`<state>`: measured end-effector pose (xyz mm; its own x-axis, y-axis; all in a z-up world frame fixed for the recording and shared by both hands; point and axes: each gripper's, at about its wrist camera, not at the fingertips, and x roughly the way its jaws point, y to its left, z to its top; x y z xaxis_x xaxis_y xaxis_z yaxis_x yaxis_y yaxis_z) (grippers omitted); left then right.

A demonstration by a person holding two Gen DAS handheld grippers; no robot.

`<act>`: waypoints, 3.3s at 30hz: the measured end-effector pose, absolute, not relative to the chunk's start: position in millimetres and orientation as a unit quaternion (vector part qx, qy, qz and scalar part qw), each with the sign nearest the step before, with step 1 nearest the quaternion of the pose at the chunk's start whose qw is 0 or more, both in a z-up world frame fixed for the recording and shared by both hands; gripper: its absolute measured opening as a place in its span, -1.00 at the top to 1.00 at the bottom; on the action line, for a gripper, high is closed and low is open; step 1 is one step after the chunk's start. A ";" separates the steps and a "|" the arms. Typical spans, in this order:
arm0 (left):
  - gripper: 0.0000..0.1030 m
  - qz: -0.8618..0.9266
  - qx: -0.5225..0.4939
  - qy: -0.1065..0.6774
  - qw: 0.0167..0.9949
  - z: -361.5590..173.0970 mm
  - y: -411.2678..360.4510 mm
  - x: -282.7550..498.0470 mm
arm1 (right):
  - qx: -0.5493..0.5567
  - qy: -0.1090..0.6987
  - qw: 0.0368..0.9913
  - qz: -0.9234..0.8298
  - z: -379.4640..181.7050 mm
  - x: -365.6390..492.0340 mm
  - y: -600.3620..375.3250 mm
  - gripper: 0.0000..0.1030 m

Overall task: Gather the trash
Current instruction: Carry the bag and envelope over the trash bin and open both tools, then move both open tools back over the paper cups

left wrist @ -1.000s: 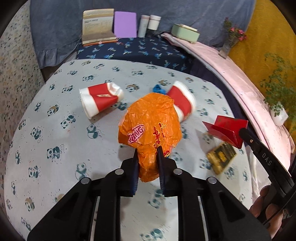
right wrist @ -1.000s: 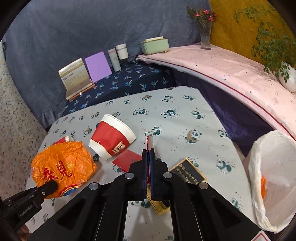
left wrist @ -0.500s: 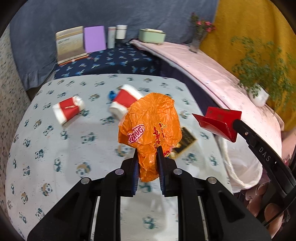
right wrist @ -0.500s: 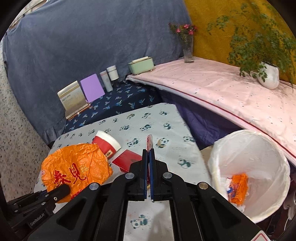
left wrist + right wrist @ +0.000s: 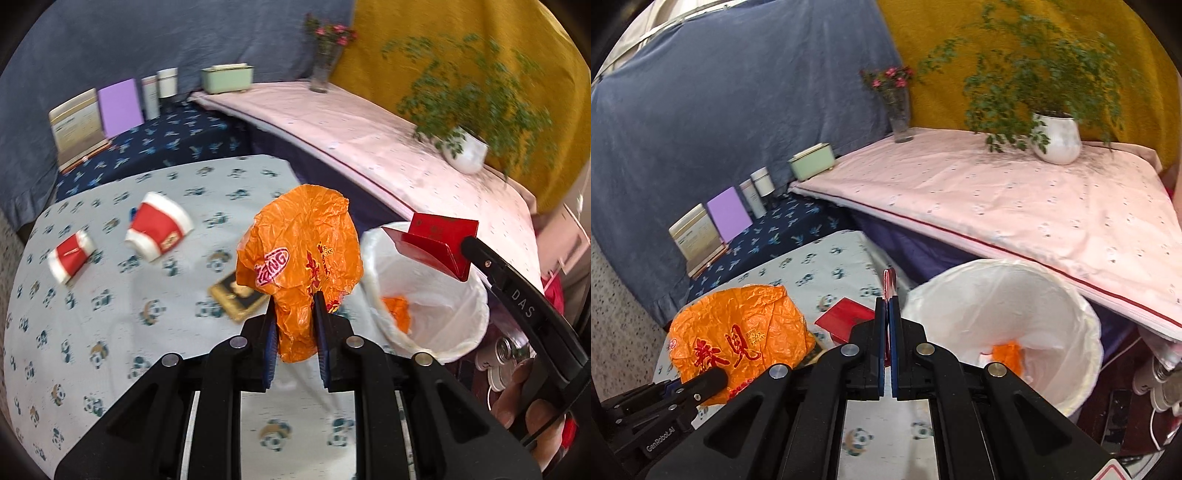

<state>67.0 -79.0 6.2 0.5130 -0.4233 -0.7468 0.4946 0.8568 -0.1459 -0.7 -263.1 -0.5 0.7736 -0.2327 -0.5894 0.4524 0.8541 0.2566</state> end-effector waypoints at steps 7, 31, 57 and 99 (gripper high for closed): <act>0.67 -0.300 0.073 0.410 0.858 7.8 -123.5 50.7 | 0.213 0.275 0.912 -0.219 -7.8 -30.6 -296.8 0.96; 0.12 -0.347 0.127 0.401 0.838 -9.7 -209.2 29.3 | 0.251 0.271 0.890 -0.266 -32.6 -76.6 -353.3 0.96; -0.16 -0.310 0.116 0.421 0.844 -23.1 -179.6 49.1 | 0.244 0.273 0.895 -0.253 -35.0 -55.0 -338.2 0.53; -0.41 -0.186 0.011 0.437 0.880 -22.3 -23.5 94.5 | 0.168 0.296 0.926 -0.163 -8.1 8.7 -208.0 -0.12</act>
